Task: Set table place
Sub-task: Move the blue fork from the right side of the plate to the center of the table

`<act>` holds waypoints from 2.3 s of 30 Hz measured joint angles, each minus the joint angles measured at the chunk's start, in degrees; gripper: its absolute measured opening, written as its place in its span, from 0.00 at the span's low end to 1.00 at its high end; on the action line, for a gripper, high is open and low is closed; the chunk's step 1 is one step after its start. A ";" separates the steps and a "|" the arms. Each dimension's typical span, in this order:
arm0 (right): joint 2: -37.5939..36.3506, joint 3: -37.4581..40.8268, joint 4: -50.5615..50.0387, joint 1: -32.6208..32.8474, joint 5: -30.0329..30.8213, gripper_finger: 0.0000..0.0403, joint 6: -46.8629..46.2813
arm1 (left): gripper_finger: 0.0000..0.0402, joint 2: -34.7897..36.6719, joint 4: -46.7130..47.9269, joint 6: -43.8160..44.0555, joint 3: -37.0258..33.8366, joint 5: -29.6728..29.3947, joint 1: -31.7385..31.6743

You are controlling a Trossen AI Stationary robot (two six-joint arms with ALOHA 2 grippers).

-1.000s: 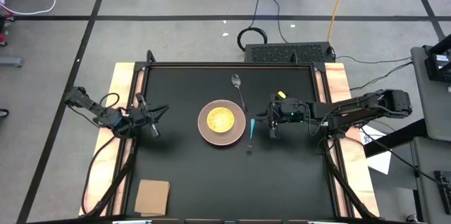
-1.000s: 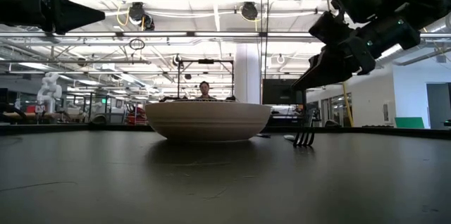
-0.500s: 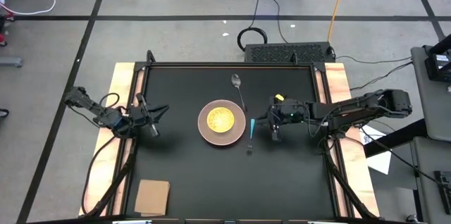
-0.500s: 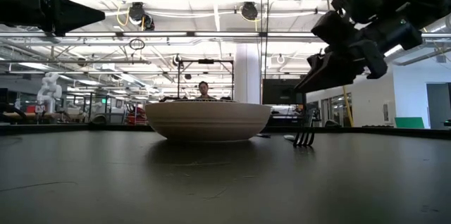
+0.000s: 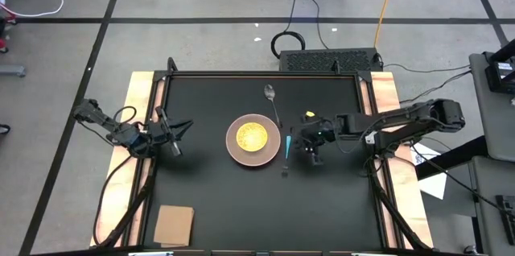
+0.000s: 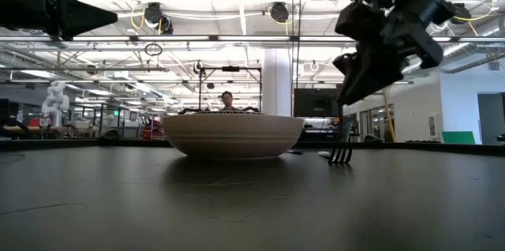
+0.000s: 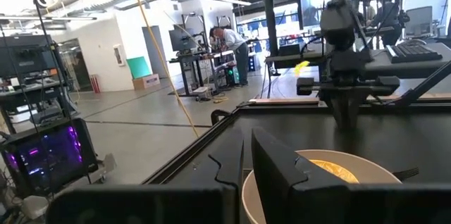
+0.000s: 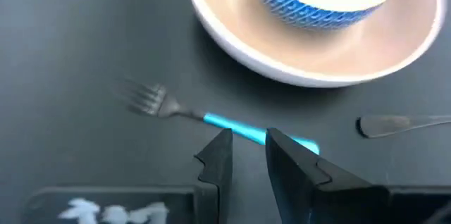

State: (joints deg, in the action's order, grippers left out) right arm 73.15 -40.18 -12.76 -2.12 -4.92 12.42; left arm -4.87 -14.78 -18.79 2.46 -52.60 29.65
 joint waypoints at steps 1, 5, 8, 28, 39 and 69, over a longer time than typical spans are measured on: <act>0.55 -1.32 -3.12 0.18 -0.12 0.19 1.02 | 0.09 0.00 0.00 0.04 0.00 -0.02 0.00; 4.11 -7.58 -11.69 0.23 -0.20 0.19 2.19 | 0.09 0.00 0.21 0.07 0.00 -0.01 0.00; 8.17 -13.16 -15.95 -0.22 -1.13 0.19 3.70 | 0.09 0.00 0.53 0.07 0.00 -0.02 0.00; 18.94 -23.15 -25.24 0.94 -0.96 0.19 41.57 | 0.09 -0.02 3.44 1.53 0.00 -0.02 0.00; 19.81 -22.34 -21.33 2.56 -0.93 0.19 57.02 | 0.09 -0.01 3.66 1.07 0.00 -0.02 0.00; 30.96 -22.10 -14.97 3.84 4.06 0.19 69.40 | 0.09 -0.02 7.73 2.01 0.00 -0.02 0.00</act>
State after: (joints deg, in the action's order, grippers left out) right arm 104.12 -62.28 -27.73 1.72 -0.86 81.82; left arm -4.88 -7.05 -16.77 2.46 -52.62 29.65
